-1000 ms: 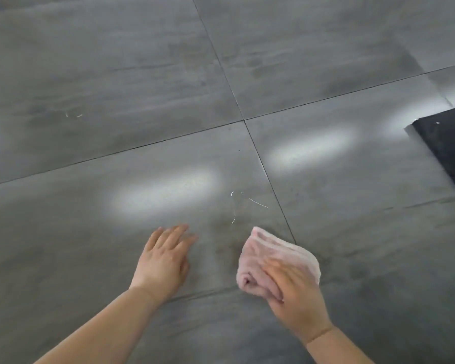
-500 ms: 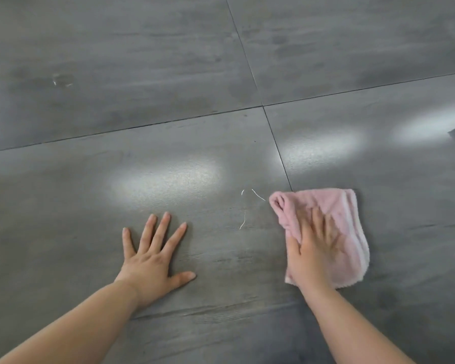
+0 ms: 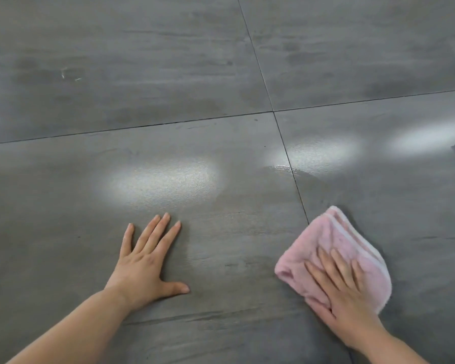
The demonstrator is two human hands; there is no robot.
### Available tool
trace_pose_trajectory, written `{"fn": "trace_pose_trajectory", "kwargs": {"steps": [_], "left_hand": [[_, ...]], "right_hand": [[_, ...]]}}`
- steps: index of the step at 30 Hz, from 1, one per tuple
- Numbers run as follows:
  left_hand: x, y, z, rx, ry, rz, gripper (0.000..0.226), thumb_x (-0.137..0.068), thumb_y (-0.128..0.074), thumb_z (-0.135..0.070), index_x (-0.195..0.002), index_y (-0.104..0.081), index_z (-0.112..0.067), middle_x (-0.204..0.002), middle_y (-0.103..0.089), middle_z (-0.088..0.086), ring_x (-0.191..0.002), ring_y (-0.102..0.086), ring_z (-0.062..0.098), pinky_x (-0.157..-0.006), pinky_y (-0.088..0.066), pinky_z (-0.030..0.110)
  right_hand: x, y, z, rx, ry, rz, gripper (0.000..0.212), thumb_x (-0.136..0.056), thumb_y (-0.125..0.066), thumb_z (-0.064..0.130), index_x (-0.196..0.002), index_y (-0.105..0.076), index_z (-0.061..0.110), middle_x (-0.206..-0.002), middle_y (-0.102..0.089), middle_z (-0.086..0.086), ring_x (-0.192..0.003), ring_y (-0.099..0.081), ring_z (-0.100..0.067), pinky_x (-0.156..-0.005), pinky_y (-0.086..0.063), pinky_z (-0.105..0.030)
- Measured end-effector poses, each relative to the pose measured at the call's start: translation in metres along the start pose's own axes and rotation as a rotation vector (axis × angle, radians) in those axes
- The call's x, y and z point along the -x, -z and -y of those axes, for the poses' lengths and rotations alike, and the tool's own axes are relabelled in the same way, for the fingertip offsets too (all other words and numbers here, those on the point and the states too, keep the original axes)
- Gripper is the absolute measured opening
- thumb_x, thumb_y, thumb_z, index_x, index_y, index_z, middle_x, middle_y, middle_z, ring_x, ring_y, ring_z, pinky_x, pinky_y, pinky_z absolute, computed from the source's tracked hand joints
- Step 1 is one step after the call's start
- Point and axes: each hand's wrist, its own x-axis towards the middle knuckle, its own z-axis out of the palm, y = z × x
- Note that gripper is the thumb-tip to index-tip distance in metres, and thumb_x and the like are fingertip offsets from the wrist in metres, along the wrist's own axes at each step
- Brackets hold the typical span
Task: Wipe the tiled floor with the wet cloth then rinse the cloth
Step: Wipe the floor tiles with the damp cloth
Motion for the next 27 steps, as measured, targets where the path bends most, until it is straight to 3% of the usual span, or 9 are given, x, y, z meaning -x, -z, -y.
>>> {"fn": "trace_pose_trajectory", "kwargs": {"steps": [4,6,9,11,13,17,21,24,27], "left_hand": [[-0.001,-0.002,0.001,-0.017,-0.015,-0.002,0.107,-0.061,-0.002,-0.087,-0.14,-0.026,-0.02,-0.137,-0.035,0.002,-0.139,0.019,0.006,-0.11,0.004,0.033],[-0.001,0.001,0.0,0.009,0.005,0.03,0.107,-0.06,-0.003,-0.088,-0.142,-0.022,-0.021,-0.137,-0.043,0.005,-0.14,0.018,0.005,-0.111,0.006,0.031],[0.002,0.009,-0.001,0.046,0.039,0.061,0.103,-0.06,-0.003,-0.088,-0.143,-0.016,-0.027,-0.134,-0.05,0.011,-0.142,0.012,0.011,-0.112,0.009,0.032],[0.006,0.011,0.005,0.096,0.1,0.038,0.102,-0.063,-0.004,-0.087,-0.136,-0.033,-0.021,-0.131,-0.052,0.015,-0.139,-0.006,0.022,-0.112,0.013,0.031],[0.009,0.012,0.011,0.141,0.156,0.019,0.097,-0.067,-0.005,-0.084,-0.13,-0.039,-0.018,-0.127,-0.056,0.016,-0.13,-0.018,0.025,-0.111,0.016,0.029],[0.008,0.006,0.019,0.081,0.172,-0.004,0.096,-0.069,-0.007,-0.083,-0.131,-0.038,-0.017,-0.129,-0.055,0.014,-0.141,0.003,0.016,-0.112,0.014,0.03],[0.006,0.007,0.017,0.04,0.151,0.038,0.097,-0.07,-0.006,-0.082,-0.129,-0.04,-0.014,-0.124,-0.058,0.018,-0.125,-0.026,0.028,-0.111,0.014,0.029],[0.005,0.01,0.018,0.027,0.147,0.058,0.098,-0.069,-0.005,-0.083,-0.13,-0.04,-0.014,-0.124,-0.058,0.018,-0.123,-0.028,0.027,-0.111,0.014,0.028],[0.006,0.007,0.021,0.038,0.153,0.026,0.1,-0.067,-0.005,-0.084,-0.131,-0.038,-0.014,-0.127,-0.055,0.016,-0.14,-0.002,0.021,-0.111,0.014,0.028]], "right_hand": [[-0.104,0.048,0.025,-0.295,-0.429,0.096,0.059,-0.095,-0.012,0.049,-0.143,0.018,0.032,-0.154,0.022,-0.001,-0.14,0.025,-0.021,-0.113,0.016,-0.048],[-0.13,0.053,0.059,-0.411,-0.341,0.103,0.059,-0.092,-0.007,0.054,-0.146,0.007,0.033,-0.155,0.018,-0.001,-0.139,0.028,-0.025,-0.114,0.014,-0.051],[-0.082,0.019,0.1,-0.227,0.044,-0.028,0.062,-0.092,0.004,0.056,-0.144,-0.018,0.032,-0.156,0.003,0.001,-0.141,0.023,-0.022,-0.113,0.004,-0.048],[-0.025,-0.002,0.089,-0.184,0.174,-0.003,0.051,-0.096,-0.018,0.044,-0.146,-0.012,0.034,-0.157,0.007,0.002,-0.144,0.011,-0.022,-0.113,0.002,-0.046],[0.009,-0.011,0.046,-0.137,0.154,0.019,0.067,-0.09,-0.026,0.049,-0.147,0.0,0.027,-0.157,0.01,0.003,-0.145,0.007,-0.019,-0.115,0.004,-0.04],[-0.031,0.016,-0.03,-0.193,-0.273,-0.075,0.077,-0.083,-0.005,0.067,-0.146,-0.009,0.023,-0.157,0.008,0.005,-0.144,0.008,-0.012,-0.114,0.007,-0.028],[-0.143,0.062,-0.007,-0.408,-0.76,-0.017,0.062,-0.094,-0.02,0.049,-0.148,-0.004,0.023,-0.158,0.006,-0.006,-0.144,0.01,-0.026,-0.116,0.005,-0.048],[-0.184,0.073,0.07,-0.288,-0.402,0.043,0.057,-0.097,-0.019,0.043,-0.147,0.003,0.027,-0.156,0.016,-0.005,-0.141,0.021,-0.03,-0.11,0.018,-0.052],[-0.182,0.071,0.139,-0.258,0.097,0.11,0.056,-0.097,-0.023,0.043,-0.147,-0.002,0.031,-0.156,0.016,0.002,-0.14,0.025,-0.026,-0.102,0.028,-0.044]]}}
